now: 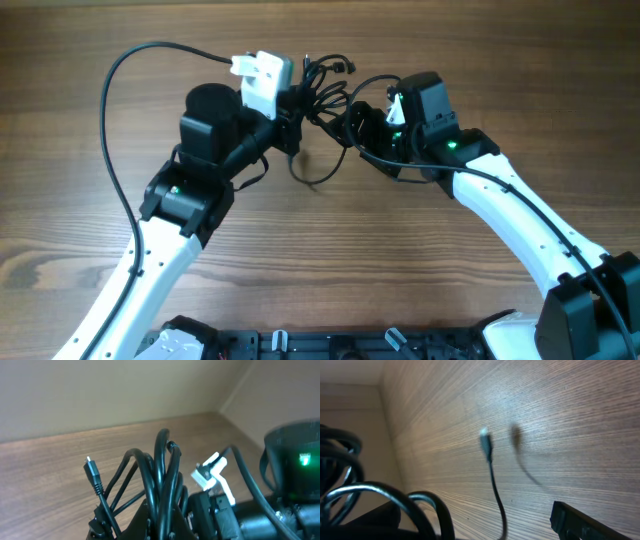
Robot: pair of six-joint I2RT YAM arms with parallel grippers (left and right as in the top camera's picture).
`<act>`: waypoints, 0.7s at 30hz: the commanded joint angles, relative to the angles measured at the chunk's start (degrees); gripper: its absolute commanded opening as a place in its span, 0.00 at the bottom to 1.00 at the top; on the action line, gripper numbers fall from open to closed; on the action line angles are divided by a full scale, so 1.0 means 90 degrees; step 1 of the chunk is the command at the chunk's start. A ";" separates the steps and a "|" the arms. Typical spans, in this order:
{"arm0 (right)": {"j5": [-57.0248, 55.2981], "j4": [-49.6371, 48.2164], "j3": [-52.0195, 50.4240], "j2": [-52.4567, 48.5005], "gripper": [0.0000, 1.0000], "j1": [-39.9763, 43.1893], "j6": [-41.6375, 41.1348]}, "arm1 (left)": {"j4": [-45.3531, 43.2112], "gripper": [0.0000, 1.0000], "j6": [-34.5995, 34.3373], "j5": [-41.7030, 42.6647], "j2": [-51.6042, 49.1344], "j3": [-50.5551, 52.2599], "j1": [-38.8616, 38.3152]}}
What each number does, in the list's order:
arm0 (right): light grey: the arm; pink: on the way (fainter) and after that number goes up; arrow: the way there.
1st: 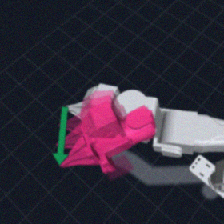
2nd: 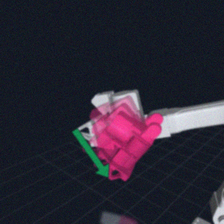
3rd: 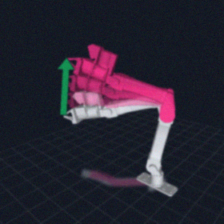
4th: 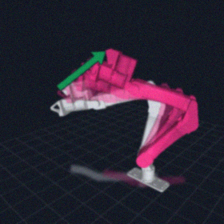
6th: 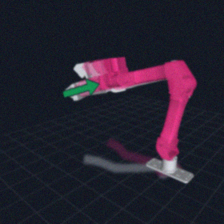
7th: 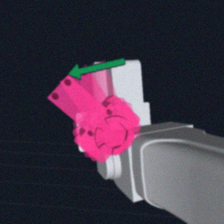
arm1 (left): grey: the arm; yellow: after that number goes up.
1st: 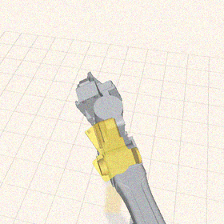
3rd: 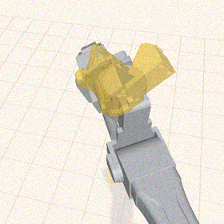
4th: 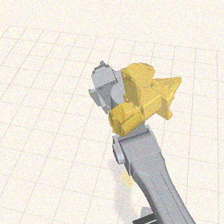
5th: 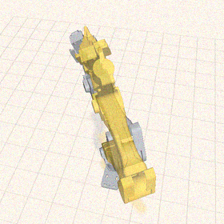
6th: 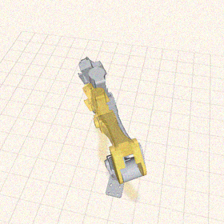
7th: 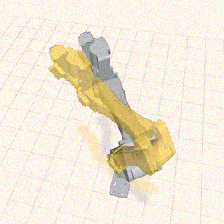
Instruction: Untangle cables
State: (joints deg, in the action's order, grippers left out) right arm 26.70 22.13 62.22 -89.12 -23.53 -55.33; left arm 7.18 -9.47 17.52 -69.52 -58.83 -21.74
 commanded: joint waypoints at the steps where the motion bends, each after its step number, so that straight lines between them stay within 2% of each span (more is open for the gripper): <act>1: -0.0333 0.0248 0.0032 0.0010 0.98 -0.0034 0.0168 | -0.0316 0.04 -0.1387 0.0126 0.0095 -0.0138 0.0403; 6: -0.0498 0.0464 0.0029 0.0010 0.93 -0.0034 0.0308 | -0.0321 0.04 -0.2030 0.0134 0.0104 -0.0138 0.0954; 13: -0.0670 0.0627 0.0010 0.0010 0.93 -0.0034 0.0311 | -0.0299 0.04 -0.2059 0.0175 0.0112 -0.0138 0.1440; 16: -0.0784 0.0801 0.0007 0.0010 0.93 -0.0034 0.0313 | -0.0296 0.04 -0.2514 0.0175 0.0117 -0.0138 0.1766; 21: -0.0833 0.0986 0.0007 0.0010 0.93 -0.0034 0.0313 | -0.0214 0.04 -0.2715 0.0177 0.0129 -0.0138 0.2086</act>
State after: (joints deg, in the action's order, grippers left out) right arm 23.46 29.50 62.22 -89.12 -24.08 -53.60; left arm 6.50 -31.35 21.23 -69.52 -58.83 -5.54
